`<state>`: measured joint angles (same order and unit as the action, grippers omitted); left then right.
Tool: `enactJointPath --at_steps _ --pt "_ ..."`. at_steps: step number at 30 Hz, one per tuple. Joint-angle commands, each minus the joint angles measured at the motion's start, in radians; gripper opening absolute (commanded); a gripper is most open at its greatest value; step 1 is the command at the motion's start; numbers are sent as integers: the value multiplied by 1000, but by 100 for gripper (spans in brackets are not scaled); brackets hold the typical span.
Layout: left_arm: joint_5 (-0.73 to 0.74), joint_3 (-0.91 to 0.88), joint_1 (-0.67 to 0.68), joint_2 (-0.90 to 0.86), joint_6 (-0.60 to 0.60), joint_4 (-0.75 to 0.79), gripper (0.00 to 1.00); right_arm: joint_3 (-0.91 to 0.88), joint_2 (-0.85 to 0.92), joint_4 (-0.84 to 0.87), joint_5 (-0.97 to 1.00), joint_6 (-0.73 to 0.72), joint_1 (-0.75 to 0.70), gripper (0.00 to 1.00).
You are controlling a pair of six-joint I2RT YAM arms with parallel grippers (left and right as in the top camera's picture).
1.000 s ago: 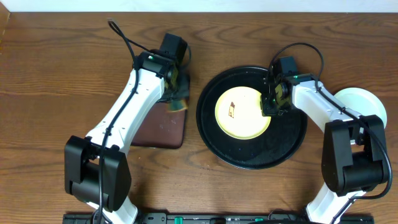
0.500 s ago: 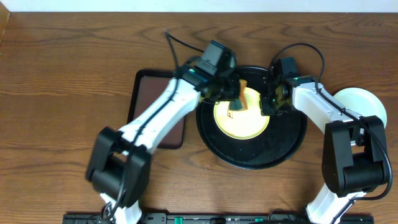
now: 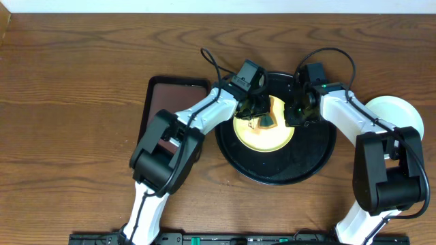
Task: Clean dirty plates on tray and stack at the side
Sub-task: 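Scrub the yellow plate with the sponge in the left gripper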
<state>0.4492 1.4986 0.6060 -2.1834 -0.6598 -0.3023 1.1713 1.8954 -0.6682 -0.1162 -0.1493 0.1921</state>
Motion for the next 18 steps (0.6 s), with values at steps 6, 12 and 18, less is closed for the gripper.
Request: enactJointPath --at_steps 6,12,18 --pt "-100 5 -18 -64 51 -127 7 -23 5 -30 -39 -11 13 1" --pt "-428 78 -39 -54 179 -432 7 -24 5 -32 -39 -11 13 1" --pt "-617 160 -23 -53 196 -589 7 -23 5 -32 -39 -11 13 1"
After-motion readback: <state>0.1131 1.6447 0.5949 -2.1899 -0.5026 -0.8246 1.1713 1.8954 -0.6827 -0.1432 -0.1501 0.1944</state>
